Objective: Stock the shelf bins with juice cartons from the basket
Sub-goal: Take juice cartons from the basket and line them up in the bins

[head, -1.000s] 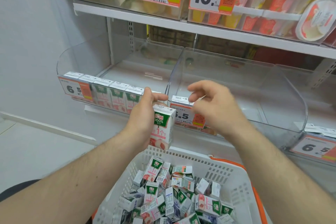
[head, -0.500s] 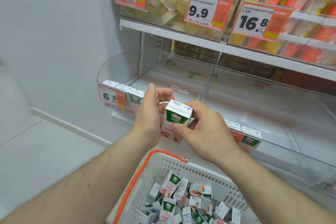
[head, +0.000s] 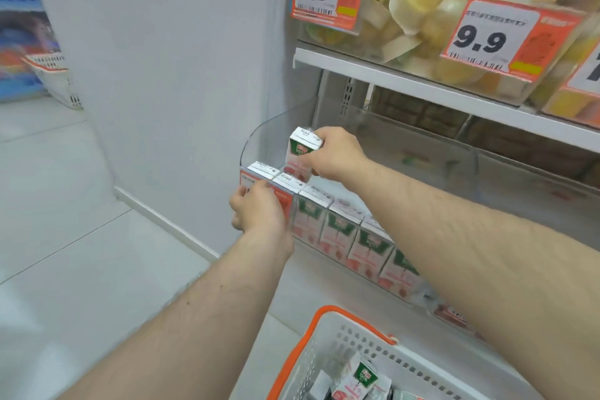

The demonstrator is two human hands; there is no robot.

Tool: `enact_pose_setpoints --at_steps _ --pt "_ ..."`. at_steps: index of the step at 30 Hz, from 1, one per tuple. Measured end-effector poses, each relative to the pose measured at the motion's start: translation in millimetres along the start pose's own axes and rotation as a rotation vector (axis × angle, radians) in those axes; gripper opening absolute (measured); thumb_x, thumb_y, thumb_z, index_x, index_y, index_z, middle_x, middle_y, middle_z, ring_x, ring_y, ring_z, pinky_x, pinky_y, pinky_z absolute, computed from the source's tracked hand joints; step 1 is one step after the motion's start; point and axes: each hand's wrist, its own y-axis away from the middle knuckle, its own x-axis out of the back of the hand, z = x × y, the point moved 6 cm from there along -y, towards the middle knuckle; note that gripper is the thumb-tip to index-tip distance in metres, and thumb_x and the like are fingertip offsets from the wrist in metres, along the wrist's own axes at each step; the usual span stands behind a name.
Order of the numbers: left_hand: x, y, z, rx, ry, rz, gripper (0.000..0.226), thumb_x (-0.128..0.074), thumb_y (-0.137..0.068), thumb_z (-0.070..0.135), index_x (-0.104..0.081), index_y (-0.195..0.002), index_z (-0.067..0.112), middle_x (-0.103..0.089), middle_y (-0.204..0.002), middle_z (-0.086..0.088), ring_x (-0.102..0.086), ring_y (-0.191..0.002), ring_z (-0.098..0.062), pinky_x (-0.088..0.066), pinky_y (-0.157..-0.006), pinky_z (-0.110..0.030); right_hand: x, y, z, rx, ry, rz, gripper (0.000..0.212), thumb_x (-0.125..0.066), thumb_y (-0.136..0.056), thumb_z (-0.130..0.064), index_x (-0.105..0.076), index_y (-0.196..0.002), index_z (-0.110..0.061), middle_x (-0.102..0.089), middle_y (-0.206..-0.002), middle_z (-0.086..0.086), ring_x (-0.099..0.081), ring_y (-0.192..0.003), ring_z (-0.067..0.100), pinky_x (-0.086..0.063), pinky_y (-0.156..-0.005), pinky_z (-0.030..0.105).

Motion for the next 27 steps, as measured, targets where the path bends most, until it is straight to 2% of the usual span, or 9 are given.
enact_pose_setpoints --at_steps 3,5,8,11,14,17,20,23,27 --pt "-7 -13 -6 0.029 0.052 -0.042 0.046 -0.045 -0.073 0.023 -0.058 -0.114 0.039 -0.050 -0.139 -0.012 -0.057 -0.087 -0.027 -0.051 -0.052 -0.037 -35 -31 3 -0.047 0.012 -0.091 0.016 -0.075 -0.076 -0.020 -0.067 -0.086 -0.010 -0.069 -0.085 0.008 -0.065 -0.074 0.024 -0.059 -0.074 0.037" --pt "-9 -12 -11 0.065 0.091 -0.051 0.045 -0.044 -0.075 0.020 -0.054 -0.107 0.050 -0.050 -0.137 -0.009 -0.061 -0.093 -0.026 -0.054 -0.059 -0.047 -52 -42 4 -0.089 -0.015 -0.154 0.008 -0.070 -0.073 -0.011 -0.064 -0.077 -0.008 -0.065 -0.076 0.008 -0.065 -0.073 0.029 -0.059 -0.073 0.036" --pt "-11 -8 -16 0.096 0.093 -0.043 0.040 -0.045 -0.076 0.027 -0.046 -0.092 0.063 -0.053 -0.133 -0.003 -0.062 -0.106 -0.028 -0.057 -0.066 -0.053 -64 -43 6 -0.193 -0.132 -0.234 0.007 -0.063 -0.065 -0.007 -0.057 -0.068 -0.009 -0.056 -0.069 0.007 -0.052 -0.063 0.026 -0.044 -0.060 0.033" --pt "-10 -11 -18 0.109 0.093 -0.031 0.038 -0.046 -0.077 0.031 -0.044 -0.085 0.068 -0.054 -0.133 0.000 -0.063 -0.105 -0.028 -0.056 -0.070 -0.053 -69 -38 8 -0.265 -0.212 -0.318 0.006 -0.056 -0.074 -0.018 -0.056 -0.076 -0.013 -0.056 -0.070 0.004 -0.044 -0.059 0.022 -0.036 -0.058 0.030" --pt "-11 -9 -18 0.117 0.069 -0.049 0.037 -0.048 -0.076 0.033 -0.043 -0.088 0.068 -0.053 -0.134 0.000 -0.064 -0.105 -0.027 -0.057 -0.069 -0.052 -72 -40 9 -0.286 -0.261 -0.398 0.016 -0.050 -0.084 -0.022 -0.058 -0.093 -0.012 -0.056 -0.066 0.002 -0.045 -0.054 0.020 -0.036 -0.056 0.031" --pt "-10 -5 -16 0.107 0.039 -0.063 0.036 -0.048 -0.079 0.036 -0.042 -0.094 0.068 -0.053 -0.134 0.001 -0.065 -0.103 -0.025 -0.058 -0.067 -0.049 -74 -37 10 -0.301 -0.251 -0.465 0.012 -0.049 -0.088 -0.020 -0.057 -0.090 -0.011 -0.056 -0.072 0.005 -0.049 -0.060 0.022 -0.040 -0.063 0.034" --pt "-9 -3 -16 0.083 0.049 -0.063 0.035 -0.050 -0.084 0.037 -0.041 -0.083 0.070 -0.054 -0.132 0.004 -0.066 -0.101 -0.022 -0.058 -0.067 -0.048 -73 -33 11 -0.309 -0.187 -0.525 0.011 -0.050 -0.084 -0.014 -0.061 -0.086 -0.010 -0.058 -0.086 0.011 -0.052 -0.075 0.026 -0.042 -0.072 0.040" --pt "-6 -3 -18 0.064 0.043 -0.035 0.038 -0.042 -0.085 0.027 -0.041 -0.099 0.062 -0.053 -0.131 0.005 -0.063 -0.101 -0.021 -0.058 -0.069 -0.047 -72 -31 11 -0.334 -0.146 -0.534 0.016 -0.050 -0.094 -0.022 -0.061 -0.095 -0.011 -0.061 -0.095 0.010 -0.056 -0.082 0.026 -0.048 -0.080 0.040" --pt "8 0 -27 0.144 0.031 0.110 0.044 -0.032 -0.083 0.014 -0.043 -0.123 0.025 -0.052 -0.127 0.001 -0.056 -0.104 -0.024 -0.056 -0.080 -0.049 -70 -20 13 -0.365 -0.088 -0.567 0.034 -0.047 -0.098 -0.044 -0.063 -0.103 -0.013 -0.069 -0.107 0.010 -0.064 -0.088 0.027 -0.049 -0.096 0.045"
